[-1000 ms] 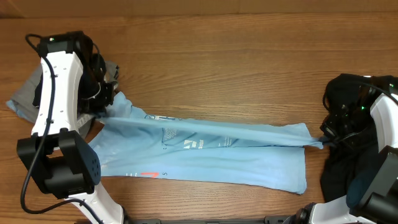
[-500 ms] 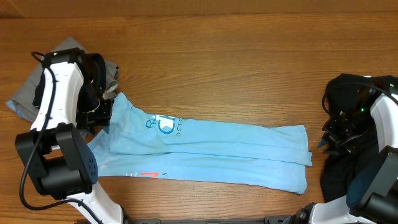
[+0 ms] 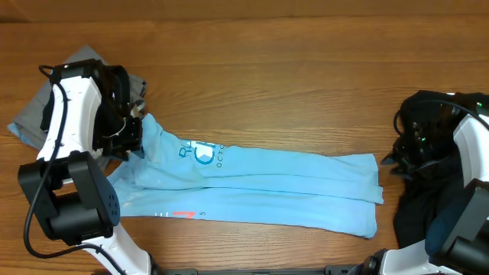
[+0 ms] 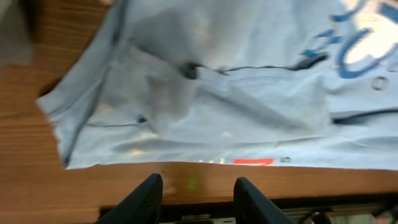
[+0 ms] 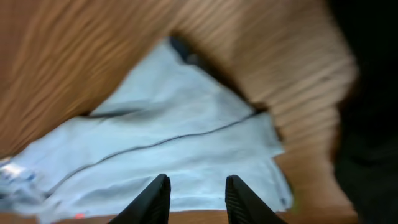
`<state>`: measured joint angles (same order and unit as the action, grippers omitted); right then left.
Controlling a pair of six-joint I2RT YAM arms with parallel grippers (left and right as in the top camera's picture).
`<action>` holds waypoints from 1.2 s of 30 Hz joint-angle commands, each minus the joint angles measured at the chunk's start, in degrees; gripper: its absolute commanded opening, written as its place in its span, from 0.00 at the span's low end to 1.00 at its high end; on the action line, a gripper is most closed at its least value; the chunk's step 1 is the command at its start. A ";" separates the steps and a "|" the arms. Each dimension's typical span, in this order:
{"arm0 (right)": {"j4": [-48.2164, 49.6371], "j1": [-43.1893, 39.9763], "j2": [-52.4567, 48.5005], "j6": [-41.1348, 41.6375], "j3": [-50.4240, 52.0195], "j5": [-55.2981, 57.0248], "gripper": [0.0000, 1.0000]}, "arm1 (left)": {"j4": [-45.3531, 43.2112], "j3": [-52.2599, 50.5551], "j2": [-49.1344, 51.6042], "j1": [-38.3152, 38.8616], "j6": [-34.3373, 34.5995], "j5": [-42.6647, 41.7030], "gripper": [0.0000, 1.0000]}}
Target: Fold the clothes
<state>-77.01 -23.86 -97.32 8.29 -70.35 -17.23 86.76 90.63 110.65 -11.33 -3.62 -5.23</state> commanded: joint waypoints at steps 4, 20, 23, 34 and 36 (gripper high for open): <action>0.90 0.55 9.20 -7.30 -0.57 -15.08 0.31 | 0.00 0.63 -8.63 0.20 -2.36 -6.64 0.38; 7.30 0.46 15.56 -3.39 7.87 -4.79 0.72 | -1.81 0.63 -30.77 0.22 -2.16 -9.64 0.89; 8.94 0.11 11.13 -3.65 10.64 -3.85 0.72 | -2.08 0.61 -30.77 0.22 -2.12 -9.88 0.94; 9.60 -0.33 -2.16 -3.74 12.33 1.84 0.72 | -3.96 0.61 -30.73 0.22 -2.19 -12.39 0.94; 9.84 -0.33 -3.41 -2.14 13.44 3.93 0.72 | -4.33 0.61 -30.73 0.22 -2.16 -12.41 0.94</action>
<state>-67.13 -23.97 -98.74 4.56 -58.59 -16.95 82.89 90.78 80.71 -11.25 -4.93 -15.92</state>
